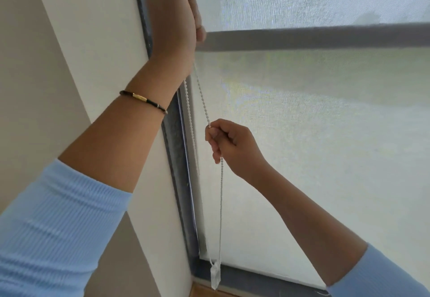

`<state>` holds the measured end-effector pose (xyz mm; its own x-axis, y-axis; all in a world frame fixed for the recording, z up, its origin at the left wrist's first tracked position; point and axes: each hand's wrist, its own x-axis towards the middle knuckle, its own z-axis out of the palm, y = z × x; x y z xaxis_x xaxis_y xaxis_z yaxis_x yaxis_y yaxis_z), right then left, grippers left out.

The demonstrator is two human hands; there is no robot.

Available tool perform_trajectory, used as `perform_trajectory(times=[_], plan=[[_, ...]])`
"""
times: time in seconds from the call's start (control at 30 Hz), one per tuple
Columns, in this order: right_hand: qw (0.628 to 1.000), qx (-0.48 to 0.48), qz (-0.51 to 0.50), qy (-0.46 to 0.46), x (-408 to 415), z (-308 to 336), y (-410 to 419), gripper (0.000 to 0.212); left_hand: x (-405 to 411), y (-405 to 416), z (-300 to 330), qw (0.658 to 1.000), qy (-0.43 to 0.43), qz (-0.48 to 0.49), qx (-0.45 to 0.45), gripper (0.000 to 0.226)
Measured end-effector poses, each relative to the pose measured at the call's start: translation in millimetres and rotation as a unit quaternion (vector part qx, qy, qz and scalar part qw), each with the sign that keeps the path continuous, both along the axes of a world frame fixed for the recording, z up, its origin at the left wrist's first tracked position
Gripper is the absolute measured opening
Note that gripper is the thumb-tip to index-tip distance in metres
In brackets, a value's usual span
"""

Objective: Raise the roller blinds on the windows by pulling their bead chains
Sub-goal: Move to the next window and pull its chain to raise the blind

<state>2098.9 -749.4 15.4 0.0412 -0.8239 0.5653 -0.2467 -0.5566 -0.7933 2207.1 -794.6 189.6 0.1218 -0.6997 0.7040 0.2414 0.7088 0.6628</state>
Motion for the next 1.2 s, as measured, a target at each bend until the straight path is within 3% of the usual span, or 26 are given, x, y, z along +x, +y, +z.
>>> perform_trajectory(times=[0.1,0.13,0.17,0.23,0.27,0.3,0.37,0.43,0.5,0.6,0.77,0.83,0.9,0.97,1.0,1.2], plan=[[0.999,0.013,0.048,-0.003,11.7,3.8,5.1,0.035,23.5,-22.8,1.0,0.987,0.038,0.143,-0.065,0.034],[0.998,0.016,0.064,-0.010,15.9,2.7,6.5,0.038,28.1,-29.2,0.2,0.989,0.026,0.136,-0.053,0.033],[0.997,0.019,0.076,-0.016,19.3,1.8,7.2,0.040,30.1,-38.0,-1.5,0.992,0.002,0.127,-0.007,0.039],[0.995,0.030,0.088,-0.022,24.0,0.9,6.2,0.040,30.1,-43.8,-6.5,0.994,-0.043,-0.018,0.102,0.063],[0.996,0.032,0.082,-0.025,24.6,0.0,5.2,0.038,31.4,-41.5,-9.0,0.989,-0.074,-0.062,0.108,0.055],[0.997,0.032,0.063,-0.029,23.4,-1.5,3.5,0.036,31.8,-45.6,-15.5,0.978,-0.077,-0.128,0.145,0.042],[0.999,0.019,-0.025,-0.042,14.7,-5.9,-1.5,0.036,35.8,-50.0,-30.5,0.970,-0.024,-0.186,0.156,0.053],[0.990,0.000,-0.132,-0.052,1.8,-8.4,-9.1,0.037,52.3,-50.2,-47.9,0.974,0.065,-0.162,0.142,0.054],[0.978,-0.009,-0.199,-0.057,-8.7,-4.2,-18.5,0.030,66.4,-43.9,-58.8,0.976,0.103,-0.125,0.144,0.054],[0.969,-0.017,-0.241,-0.058,-10.7,13.8,-31.7,0.017,73.0,-32.9,-63.9,0.983,0.084,-0.101,0.132,0.054],[0.933,-0.122,-0.339,-0.027,10.0,50.2,-45.0,0.033,72.7,-21.7,-87.4,0.988,0.043,-0.075,0.127,0.055],[0.940,-0.145,-0.307,-0.025,22.8,70.7,-48.6,0.023,68.9,-20.8,-110.6,0.986,0.025,-0.074,0.144,0.057],[0.985,-0.083,-0.143,-0.053,41.7,96.7,-48.1,0.024,62.2,-14.2,-138.9,0.984,-0.003,-0.069,0.166,0.057],[0.993,-0.008,0.026,-0.112,60.6,121.6,-44.9,0.034,55.6,-8.8,-176.7,0.978,-0.037,-0.066,0.194,0.053],[0.990,0.008,0.060,-0.127,68.4,132.8,-44.4,0.037,54.3,-7.6,-198.4,0.974,-0.054,-0.064,0.211,0.052],[0.982,-0.014,0.032,-0.186,95.8,173.3,-58.7,0.033,72.8,5.4,-326.2,0.941,-0.138,-0.093,0.293,0.054]])
